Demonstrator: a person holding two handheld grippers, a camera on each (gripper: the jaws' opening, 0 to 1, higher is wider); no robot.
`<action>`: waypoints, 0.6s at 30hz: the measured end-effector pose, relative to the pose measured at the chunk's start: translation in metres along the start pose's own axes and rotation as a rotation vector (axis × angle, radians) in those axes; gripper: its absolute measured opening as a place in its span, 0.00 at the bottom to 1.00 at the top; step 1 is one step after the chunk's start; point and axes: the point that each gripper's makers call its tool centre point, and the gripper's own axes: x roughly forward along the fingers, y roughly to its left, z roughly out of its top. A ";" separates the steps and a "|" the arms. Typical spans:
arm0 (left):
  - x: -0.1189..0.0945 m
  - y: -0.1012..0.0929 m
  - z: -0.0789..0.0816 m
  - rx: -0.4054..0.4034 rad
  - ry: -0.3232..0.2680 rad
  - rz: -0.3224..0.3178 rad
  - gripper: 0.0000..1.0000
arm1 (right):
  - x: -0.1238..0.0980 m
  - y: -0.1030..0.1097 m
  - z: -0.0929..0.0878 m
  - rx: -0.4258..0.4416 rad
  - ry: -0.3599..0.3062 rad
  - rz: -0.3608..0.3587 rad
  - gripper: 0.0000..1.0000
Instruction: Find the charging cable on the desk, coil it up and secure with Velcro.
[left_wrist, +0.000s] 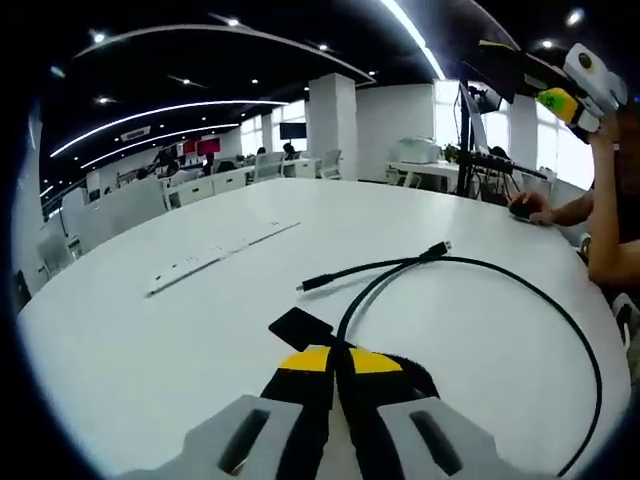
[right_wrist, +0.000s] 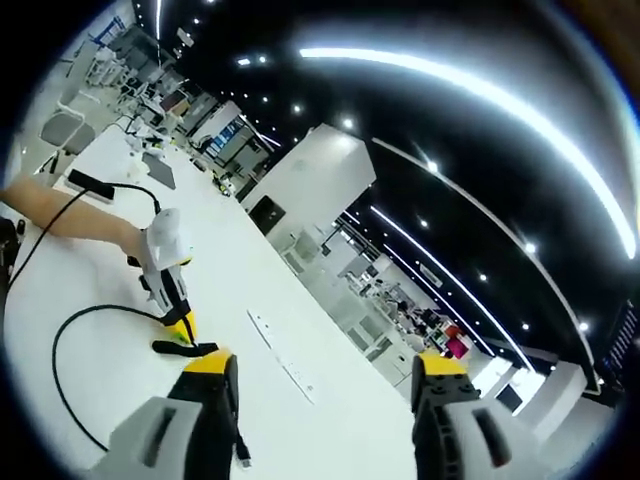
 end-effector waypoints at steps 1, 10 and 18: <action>0.000 0.000 0.000 0.001 0.000 -0.001 0.06 | 0.001 0.001 0.000 0.000 0.002 0.002 0.71; 0.004 -0.001 0.006 -0.020 -0.005 0.005 0.06 | 0.010 0.012 -0.010 0.019 0.039 0.036 0.71; 0.012 -0.008 0.013 0.026 0.003 -0.047 0.06 | 0.009 0.012 -0.015 0.020 0.056 0.046 0.69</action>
